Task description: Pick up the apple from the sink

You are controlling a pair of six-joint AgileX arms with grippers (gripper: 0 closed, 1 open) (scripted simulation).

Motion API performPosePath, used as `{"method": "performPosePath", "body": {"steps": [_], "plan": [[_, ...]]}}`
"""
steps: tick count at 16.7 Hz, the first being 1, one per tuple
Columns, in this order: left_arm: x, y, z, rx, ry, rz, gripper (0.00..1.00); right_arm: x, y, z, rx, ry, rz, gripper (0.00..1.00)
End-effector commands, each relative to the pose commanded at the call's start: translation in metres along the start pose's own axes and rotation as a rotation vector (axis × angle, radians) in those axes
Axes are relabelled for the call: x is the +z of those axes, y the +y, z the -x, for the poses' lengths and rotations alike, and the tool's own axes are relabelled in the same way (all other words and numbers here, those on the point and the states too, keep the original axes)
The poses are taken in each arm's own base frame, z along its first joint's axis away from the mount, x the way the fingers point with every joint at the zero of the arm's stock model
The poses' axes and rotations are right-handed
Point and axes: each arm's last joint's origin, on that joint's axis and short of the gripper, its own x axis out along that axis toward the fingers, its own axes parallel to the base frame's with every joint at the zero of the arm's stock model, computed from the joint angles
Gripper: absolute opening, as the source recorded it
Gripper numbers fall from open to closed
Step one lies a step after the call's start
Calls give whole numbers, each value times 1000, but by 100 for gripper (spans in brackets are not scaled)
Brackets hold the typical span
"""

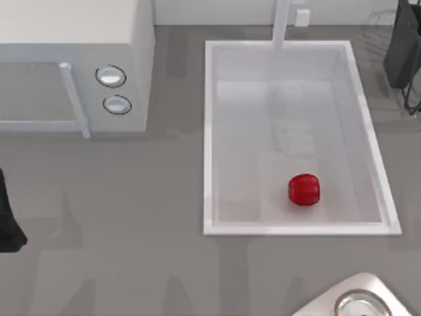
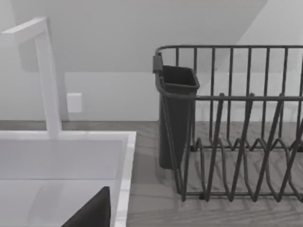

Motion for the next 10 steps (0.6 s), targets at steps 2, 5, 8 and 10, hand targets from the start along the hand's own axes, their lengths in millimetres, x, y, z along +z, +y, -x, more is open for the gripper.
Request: {"method": "performPosePath", "body": {"steps": [2,5,8,10], "plan": [[0,0,0,0,0,0,100,0,0,0,0,0,0,100],[0,0,0,0,0,0,100,0,0,0,0,0,0,100],[0,0,0,0,0,0,100,2,0,0,2,7,-3,100],[0,0,0,0,0,0,100,12,2,-1,15,42,-15,100]]}}
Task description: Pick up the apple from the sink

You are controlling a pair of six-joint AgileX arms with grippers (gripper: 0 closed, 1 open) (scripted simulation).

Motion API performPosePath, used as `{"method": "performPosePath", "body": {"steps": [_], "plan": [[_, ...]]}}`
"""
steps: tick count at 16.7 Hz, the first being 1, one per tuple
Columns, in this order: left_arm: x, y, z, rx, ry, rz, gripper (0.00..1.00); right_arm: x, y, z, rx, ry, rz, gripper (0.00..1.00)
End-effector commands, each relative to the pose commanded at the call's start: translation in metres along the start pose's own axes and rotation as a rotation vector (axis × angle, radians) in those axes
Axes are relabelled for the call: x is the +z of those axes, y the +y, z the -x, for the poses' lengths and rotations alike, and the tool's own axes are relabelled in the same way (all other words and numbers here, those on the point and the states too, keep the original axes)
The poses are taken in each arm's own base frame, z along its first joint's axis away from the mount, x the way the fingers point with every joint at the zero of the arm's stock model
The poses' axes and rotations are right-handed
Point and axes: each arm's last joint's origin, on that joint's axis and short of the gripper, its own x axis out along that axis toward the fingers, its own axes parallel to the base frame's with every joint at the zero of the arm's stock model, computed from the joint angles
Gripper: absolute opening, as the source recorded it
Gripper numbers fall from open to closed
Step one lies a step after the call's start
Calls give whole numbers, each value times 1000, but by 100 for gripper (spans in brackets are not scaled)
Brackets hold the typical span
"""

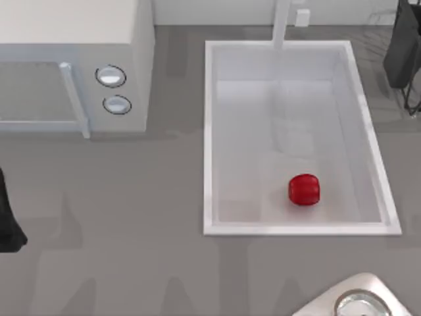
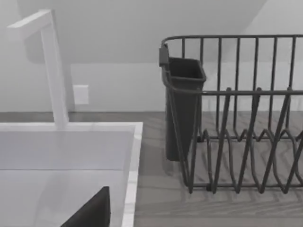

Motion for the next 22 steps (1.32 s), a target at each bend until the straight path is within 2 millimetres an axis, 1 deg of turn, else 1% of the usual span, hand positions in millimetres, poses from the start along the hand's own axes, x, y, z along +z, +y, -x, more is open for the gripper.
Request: {"method": "performPosePath", "body": {"steps": [3,5,6,7,9,11,12,13,15,18,20,22], "plan": [[0,0,0,0,0,0,100,27,5,-4,31,109,-33,100],[0,0,0,0,0,0,100,50,10,-14,55,219,-59,100],[0,0,0,0,0,0,100,62,13,-22,67,284,-71,100],[0,0,0,0,0,0,100,74,17,-32,77,354,-83,100],[0,0,0,0,0,0,100,94,27,-60,93,508,-102,100],[0,0,0,0,0,0,100,106,42,-95,101,673,-113,100],[0,0,0,0,0,0,100,109,51,-114,101,758,-115,100],[0,0,0,0,0,0,100,108,61,-134,99,842,-114,100],[0,0,0,0,0,0,100,100,82,-174,87,1005,-106,100],[0,0,0,0,0,0,100,71,116,-226,53,1224,-80,100],[0,0,0,0,0,0,100,46,136,-251,26,1343,-57,100],[0,0,0,0,0,0,100,23,153,-268,1,1433,-35,100]]}}
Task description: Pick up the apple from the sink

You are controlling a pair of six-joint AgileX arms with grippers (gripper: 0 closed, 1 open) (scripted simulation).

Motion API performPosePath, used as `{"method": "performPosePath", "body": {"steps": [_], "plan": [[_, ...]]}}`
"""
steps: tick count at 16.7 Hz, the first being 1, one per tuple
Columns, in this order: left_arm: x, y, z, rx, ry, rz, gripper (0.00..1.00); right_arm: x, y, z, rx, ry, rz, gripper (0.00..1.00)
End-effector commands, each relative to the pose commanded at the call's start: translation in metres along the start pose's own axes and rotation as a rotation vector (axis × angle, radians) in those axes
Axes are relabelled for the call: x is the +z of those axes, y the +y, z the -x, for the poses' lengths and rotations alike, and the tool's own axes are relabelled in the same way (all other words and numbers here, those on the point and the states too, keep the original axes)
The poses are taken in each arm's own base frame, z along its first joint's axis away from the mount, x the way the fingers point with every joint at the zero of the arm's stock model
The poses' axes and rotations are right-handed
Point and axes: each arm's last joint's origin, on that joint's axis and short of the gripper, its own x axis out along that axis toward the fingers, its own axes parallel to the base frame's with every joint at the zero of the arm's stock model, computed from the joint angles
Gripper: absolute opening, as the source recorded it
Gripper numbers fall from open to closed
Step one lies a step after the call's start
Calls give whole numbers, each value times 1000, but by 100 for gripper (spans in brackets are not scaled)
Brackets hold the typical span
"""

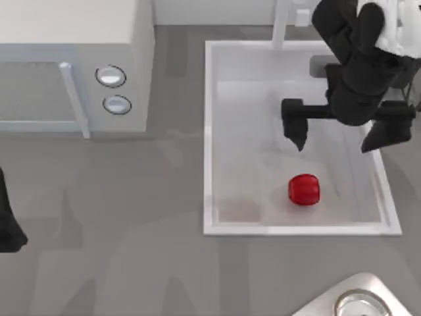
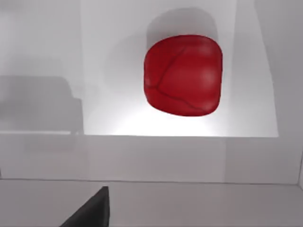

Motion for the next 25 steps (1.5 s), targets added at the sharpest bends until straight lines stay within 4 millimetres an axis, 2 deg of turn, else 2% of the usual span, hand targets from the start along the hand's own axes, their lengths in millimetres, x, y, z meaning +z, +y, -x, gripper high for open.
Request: {"method": "performPosePath", "body": {"steps": [2,4,9,11,13,17,20,22,25], "plan": [[0,0,0,0,0,0,100,7,11,-18,-24,59,-1,100],[0,0,0,0,0,0,100,11,17,-28,-38,90,-1,100],[0,0,0,0,0,0,100,12,16,-29,-39,94,-5,100],[0,0,0,0,0,0,100,12,16,-36,-41,98,-5,100],[0,0,0,0,0,0,100,12,16,-57,-44,104,-4,100],[0,0,0,0,0,0,100,10,17,-121,-33,80,-2,100],[0,0,0,0,0,0,100,2,14,-164,-35,84,-1,100],[0,0,0,0,0,0,100,-3,12,-178,-39,94,-1,100],[0,0,0,0,0,0,100,-3,12,-179,-40,95,-1,100]]}}
